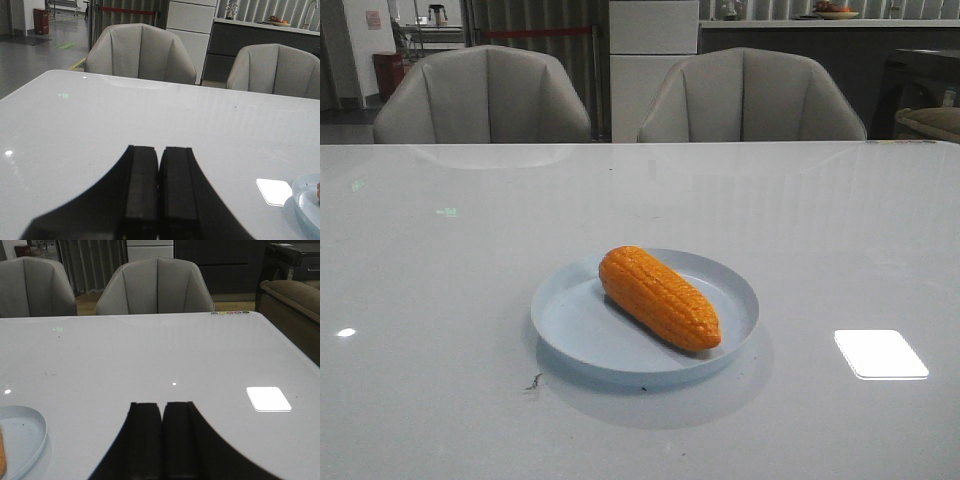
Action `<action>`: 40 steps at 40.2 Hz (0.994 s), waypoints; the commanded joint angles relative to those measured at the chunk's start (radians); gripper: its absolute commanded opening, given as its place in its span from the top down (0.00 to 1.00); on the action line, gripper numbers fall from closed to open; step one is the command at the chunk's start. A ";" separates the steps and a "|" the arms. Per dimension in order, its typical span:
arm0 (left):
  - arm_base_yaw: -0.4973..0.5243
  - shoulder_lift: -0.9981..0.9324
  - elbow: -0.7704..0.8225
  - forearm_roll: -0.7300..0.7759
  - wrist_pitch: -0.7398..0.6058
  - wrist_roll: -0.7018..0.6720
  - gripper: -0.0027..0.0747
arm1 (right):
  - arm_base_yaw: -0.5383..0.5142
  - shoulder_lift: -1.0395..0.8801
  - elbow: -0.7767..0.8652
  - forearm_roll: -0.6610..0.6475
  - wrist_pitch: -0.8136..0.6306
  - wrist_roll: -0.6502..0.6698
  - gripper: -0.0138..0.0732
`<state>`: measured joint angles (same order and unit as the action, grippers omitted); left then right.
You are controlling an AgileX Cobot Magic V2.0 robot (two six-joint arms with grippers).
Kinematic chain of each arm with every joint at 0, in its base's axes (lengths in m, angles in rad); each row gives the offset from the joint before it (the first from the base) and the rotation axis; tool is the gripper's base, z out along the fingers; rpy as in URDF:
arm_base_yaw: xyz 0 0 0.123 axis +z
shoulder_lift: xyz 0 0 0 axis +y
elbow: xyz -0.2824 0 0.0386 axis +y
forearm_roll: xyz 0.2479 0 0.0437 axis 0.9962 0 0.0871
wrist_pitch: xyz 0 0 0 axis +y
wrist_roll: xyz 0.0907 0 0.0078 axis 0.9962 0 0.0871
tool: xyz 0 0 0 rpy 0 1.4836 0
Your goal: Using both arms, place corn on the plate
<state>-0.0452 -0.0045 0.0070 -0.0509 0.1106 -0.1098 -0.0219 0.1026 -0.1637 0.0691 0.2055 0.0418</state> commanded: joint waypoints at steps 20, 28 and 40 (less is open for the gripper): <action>-0.008 -0.015 0.003 -0.004 -0.078 -0.010 0.85 | -0.005 -0.130 0.176 0.011 -0.116 -0.008 0.78; -0.008 -0.015 0.003 -0.004 -0.078 -0.010 0.85 | -0.005 -0.130 0.176 0.011 -0.113 -0.008 0.78; -0.008 -0.015 0.003 -0.004 -0.078 -0.010 0.85 | -0.005 -0.130 0.176 0.011 -0.113 -0.008 0.78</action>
<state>-0.0452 -0.0045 0.0070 -0.0509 0.1113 -0.1098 -0.0219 -0.0102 0.0290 0.0740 0.1843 0.0418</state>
